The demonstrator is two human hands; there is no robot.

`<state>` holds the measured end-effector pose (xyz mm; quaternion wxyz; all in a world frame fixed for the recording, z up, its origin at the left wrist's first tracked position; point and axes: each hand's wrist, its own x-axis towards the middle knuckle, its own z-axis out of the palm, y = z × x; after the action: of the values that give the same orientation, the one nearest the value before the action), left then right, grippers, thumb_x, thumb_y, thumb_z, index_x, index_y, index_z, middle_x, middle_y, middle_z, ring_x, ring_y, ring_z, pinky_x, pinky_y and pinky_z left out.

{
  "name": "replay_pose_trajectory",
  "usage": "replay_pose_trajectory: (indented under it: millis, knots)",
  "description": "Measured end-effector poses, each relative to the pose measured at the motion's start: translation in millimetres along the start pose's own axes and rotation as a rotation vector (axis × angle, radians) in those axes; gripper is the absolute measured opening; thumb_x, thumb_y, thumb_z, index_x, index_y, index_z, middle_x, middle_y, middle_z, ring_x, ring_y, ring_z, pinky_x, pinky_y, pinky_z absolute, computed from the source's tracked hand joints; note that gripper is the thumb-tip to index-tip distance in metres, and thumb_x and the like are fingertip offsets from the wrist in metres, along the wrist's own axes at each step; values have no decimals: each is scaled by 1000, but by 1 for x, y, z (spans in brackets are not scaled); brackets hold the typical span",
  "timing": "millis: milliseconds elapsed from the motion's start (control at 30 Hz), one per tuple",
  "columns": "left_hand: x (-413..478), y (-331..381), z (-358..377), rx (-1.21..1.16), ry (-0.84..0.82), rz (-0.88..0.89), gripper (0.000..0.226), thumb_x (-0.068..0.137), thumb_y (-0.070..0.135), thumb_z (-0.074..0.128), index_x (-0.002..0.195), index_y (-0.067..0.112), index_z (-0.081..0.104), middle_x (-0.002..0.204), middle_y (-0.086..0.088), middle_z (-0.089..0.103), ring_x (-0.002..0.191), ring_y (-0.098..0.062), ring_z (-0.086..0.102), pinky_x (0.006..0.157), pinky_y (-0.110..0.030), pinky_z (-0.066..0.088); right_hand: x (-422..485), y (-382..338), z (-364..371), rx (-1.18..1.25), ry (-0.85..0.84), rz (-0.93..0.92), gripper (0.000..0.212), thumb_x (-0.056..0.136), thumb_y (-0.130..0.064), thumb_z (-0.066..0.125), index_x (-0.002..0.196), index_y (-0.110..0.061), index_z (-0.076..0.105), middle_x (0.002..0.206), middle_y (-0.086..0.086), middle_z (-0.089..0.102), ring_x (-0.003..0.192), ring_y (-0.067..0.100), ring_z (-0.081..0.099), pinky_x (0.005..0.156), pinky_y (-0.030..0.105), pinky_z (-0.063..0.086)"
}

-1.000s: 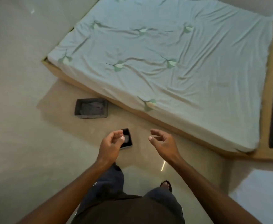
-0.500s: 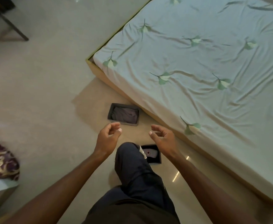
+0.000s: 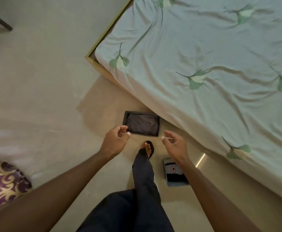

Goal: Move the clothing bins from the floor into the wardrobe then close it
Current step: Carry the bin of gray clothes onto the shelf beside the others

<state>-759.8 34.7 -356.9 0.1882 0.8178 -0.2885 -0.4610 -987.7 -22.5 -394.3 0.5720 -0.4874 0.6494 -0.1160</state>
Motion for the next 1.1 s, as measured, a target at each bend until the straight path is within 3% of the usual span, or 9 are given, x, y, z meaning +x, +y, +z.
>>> replay_pose_trajectory:
  millis: [267, 367, 533, 600, 667, 733, 800, 933, 1100]
  knots:
    - [177, -93, 59, 288, -157, -3, 37, 89, 32, 61, 123, 17, 59, 120, -1, 63, 104, -16, 59, 90, -30, 47, 141, 103, 94, -154, -28, 148, 41, 87, -31, 63, 126, -19, 61, 125, 0, 64, 113, 14, 59, 94, 25, 45]
    - [253, -158, 94, 414, -190, -64, 48, 80, 49, 54, 121, 24, 58, 123, -1, 61, 108, -22, 60, 96, -41, 49, 198, 168, 132, -296, -16, 184, 45, 85, -33, 63, 127, -17, 60, 127, 5, 61, 114, 19, 58, 94, 25, 41]
    - [333, -235, 136, 653, -157, -149, 55, 78, 47, 52, 128, 23, 50, 132, -12, 39, 111, -38, 50, 95, -54, 46, 267, 253, 171, -453, 33, 284, 49, 84, -40, 61, 131, -26, 54, 133, 8, 46, 121, 28, 49, 102, 37, 44]
    - [357, -255, 142, 664, -198, -172, 51, 78, 48, 48, 122, 23, 52, 123, -12, 43, 107, -38, 52, 92, -49, 47, 287, 269, 181, -495, 22, 287, 50, 86, -40, 60, 134, -29, 49, 140, 7, 40, 125, 27, 45, 102, 39, 44]
    - [380, -275, 147, 632, -267, -142, 45, 76, 52, 42, 100, 18, 59, 104, -11, 57, 94, -32, 60, 73, -32, 46, 305, 279, 190, -506, 25, 252, 50, 87, -38, 61, 134, -23, 50, 141, 9, 40, 126, 30, 46, 102, 41, 43]
    - [391, -280, 151, 578, -262, -122, 38, 81, 47, 47, 90, 14, 63, 92, -8, 64, 81, -24, 60, 60, -26, 39, 317, 285, 195, -503, 63, 215, 40, 86, -34, 60, 121, -15, 57, 131, 13, 51, 117, 35, 52, 97, 43, 47]
    - [390, -275, 153, 537, -237, -86, 30, 87, 38, 50, 98, 13, 63, 95, -4, 60, 83, -22, 54, 69, -27, 39, 319, 283, 196, -500, 90, 213, 29, 87, -30, 56, 109, -12, 60, 119, 15, 59, 108, 36, 57, 90, 44, 50]
    - [362, -248, 139, 477, -217, -69, 35, 81, 33, 57, 111, 15, 63, 109, -10, 66, 94, -30, 61, 83, -35, 51, 288, 266, 186, -486, 82, 241, 29, 89, -29, 53, 113, -15, 63, 118, 11, 64, 107, 33, 60, 91, 37, 49]
    - [294, -197, 101, 504, -299, -58, 32, 80, 34, 60, 106, 15, 64, 107, -11, 68, 87, -30, 60, 72, -30, 43, 200, 227, 157, -421, 47, 297, 31, 87, -26, 57, 113, -9, 62, 115, 16, 65, 106, 38, 59, 89, 37, 49]
